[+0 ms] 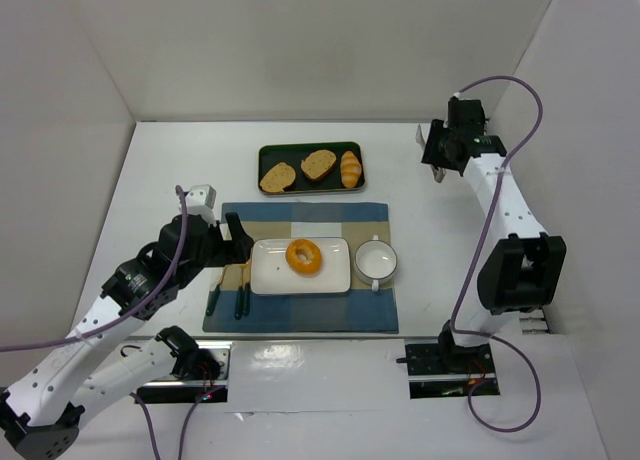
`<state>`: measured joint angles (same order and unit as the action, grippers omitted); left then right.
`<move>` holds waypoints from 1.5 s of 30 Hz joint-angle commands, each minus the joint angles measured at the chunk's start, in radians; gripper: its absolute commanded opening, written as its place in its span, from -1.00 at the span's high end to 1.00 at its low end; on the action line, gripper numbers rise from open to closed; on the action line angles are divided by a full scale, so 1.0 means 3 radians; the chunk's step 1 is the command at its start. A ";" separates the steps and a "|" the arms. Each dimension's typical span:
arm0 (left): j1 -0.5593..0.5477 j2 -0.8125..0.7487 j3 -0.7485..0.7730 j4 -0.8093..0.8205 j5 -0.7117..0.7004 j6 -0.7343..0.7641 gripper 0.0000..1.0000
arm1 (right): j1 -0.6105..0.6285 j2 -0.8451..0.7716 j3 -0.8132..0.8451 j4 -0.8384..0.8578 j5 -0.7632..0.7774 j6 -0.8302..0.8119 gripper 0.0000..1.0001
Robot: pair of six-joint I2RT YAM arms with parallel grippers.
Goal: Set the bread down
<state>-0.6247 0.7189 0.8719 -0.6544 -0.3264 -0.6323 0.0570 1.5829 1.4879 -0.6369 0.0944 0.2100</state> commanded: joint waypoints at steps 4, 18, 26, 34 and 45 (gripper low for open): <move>-0.0009 -0.0014 0.0003 0.0049 0.0004 0.0027 -0.92 | -0.0231 0.0184 0.0184 0.0369 -0.0090 -0.0051 -0.04; -0.0009 0.0114 0.0065 0.0049 0.0004 0.0027 -0.92 | -0.0308 0.0609 0.0107 0.0400 -0.0351 0.0016 -0.02; -0.0009 0.0181 0.0065 0.0080 -0.0027 0.0027 -0.92 | -0.0308 0.0874 0.0107 0.0272 -0.0483 0.0016 -0.02; -0.0009 0.0278 0.0095 0.0116 -0.0027 0.0057 -0.92 | -0.0237 0.0865 -0.0143 0.0246 -0.0535 -0.0015 0.03; -0.0009 0.0339 0.0095 0.0182 -0.0058 0.0088 -0.92 | -0.0047 0.0895 -0.0475 0.0205 -0.0422 0.0016 0.03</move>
<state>-0.6247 0.8227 0.8715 -0.6342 -0.3286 -0.6285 0.0380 1.8576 1.3533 -0.5758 -0.0486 0.2119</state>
